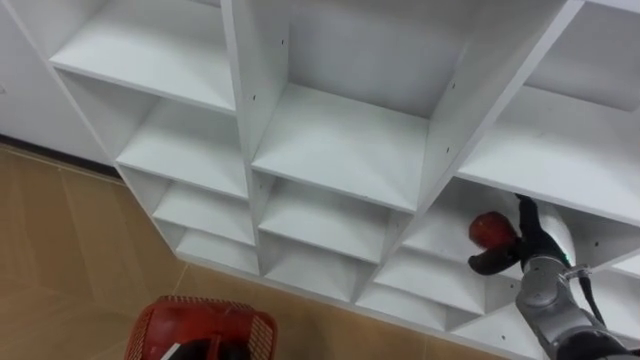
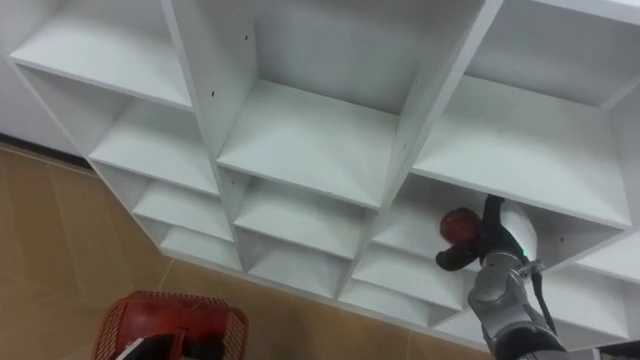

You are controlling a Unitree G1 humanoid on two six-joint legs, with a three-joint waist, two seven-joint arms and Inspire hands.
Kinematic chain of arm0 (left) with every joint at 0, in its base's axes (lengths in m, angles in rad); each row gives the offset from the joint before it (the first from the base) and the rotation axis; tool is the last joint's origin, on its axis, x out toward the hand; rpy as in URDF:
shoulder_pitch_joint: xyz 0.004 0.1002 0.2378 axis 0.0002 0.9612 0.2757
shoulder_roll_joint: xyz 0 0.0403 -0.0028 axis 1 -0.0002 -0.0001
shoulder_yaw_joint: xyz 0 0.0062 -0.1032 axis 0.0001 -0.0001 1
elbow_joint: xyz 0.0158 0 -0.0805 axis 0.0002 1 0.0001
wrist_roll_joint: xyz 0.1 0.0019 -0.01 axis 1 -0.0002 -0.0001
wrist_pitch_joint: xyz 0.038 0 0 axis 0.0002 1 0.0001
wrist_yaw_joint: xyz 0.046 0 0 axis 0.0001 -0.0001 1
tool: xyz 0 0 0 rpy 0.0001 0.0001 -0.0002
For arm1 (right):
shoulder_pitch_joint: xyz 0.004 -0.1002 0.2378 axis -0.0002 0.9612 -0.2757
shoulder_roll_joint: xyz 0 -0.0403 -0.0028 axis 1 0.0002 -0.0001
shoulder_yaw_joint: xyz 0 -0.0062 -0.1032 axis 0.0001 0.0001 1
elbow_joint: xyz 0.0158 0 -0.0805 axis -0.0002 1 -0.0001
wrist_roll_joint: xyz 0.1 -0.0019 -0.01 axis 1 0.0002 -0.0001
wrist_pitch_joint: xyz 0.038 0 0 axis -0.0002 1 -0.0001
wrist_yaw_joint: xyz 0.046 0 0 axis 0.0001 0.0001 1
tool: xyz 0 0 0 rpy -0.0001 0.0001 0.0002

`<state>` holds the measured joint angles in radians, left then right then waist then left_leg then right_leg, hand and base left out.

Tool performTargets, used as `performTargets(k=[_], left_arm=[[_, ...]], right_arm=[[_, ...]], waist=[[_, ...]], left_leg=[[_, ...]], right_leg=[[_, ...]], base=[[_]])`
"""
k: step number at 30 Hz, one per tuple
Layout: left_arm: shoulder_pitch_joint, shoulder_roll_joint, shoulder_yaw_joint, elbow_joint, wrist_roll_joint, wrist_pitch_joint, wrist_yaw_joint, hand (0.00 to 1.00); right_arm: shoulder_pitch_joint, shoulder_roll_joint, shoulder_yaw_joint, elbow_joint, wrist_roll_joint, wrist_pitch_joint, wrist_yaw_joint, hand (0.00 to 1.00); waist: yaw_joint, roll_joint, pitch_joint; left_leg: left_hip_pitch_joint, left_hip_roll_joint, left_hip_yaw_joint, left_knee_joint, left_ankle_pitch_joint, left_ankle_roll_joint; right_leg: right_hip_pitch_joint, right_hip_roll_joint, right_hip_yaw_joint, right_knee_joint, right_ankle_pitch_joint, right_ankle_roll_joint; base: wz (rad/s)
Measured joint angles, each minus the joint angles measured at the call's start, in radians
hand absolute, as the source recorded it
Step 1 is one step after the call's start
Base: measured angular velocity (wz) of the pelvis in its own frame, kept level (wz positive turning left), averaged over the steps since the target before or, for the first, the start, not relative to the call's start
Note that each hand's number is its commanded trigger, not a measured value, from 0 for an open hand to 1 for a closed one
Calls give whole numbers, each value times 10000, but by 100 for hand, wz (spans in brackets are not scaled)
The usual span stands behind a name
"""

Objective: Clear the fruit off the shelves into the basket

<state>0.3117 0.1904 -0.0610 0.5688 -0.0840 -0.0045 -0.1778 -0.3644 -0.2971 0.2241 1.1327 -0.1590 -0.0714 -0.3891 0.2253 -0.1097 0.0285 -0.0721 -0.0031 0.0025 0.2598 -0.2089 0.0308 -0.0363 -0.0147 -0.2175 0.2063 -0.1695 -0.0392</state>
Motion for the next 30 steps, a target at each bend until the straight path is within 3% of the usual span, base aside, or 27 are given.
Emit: performTargets(k=[7,8,9,10,30], left_arm=[[99,1,2,2,-10,0,-4,100],[103,0,2,4,-10,0,-4,100],[121,0,2,4,-10,0,-4,100],[125,0,2,4,-10,0,-4,100],[343,-60,22,7,-119,-34,205,100]], right_arm=[[0,-1,-69,-1,121,1,-11,0],[0,0,-69,0,130,1,-12,5],[7,0,-69,0,128,1,-16,69],[13,0,-69,0,128,1,-21,100],[109,-1,-91,0,94,-64,20,100]], waist=[[-15,3,-1],[-14,4,0],[-15,3,0],[-15,3,0],[22,29,-35]], left_leg=[[36,-1,6,85,0,0],[67,0,7,85,0,0],[103,0,7,90,0,0],[126,0,7,91,0,0],[501,47,57,52,26,-44]], right_leg=[[38,-3,25,76,0,0],[40,-10,23,130,-1,0],[76,-12,21,144,-1,0],[103,-13,20,145,-1,0],[429,29,36,125,29,-51]], base=[[0],[0],[0],[0],[0]])
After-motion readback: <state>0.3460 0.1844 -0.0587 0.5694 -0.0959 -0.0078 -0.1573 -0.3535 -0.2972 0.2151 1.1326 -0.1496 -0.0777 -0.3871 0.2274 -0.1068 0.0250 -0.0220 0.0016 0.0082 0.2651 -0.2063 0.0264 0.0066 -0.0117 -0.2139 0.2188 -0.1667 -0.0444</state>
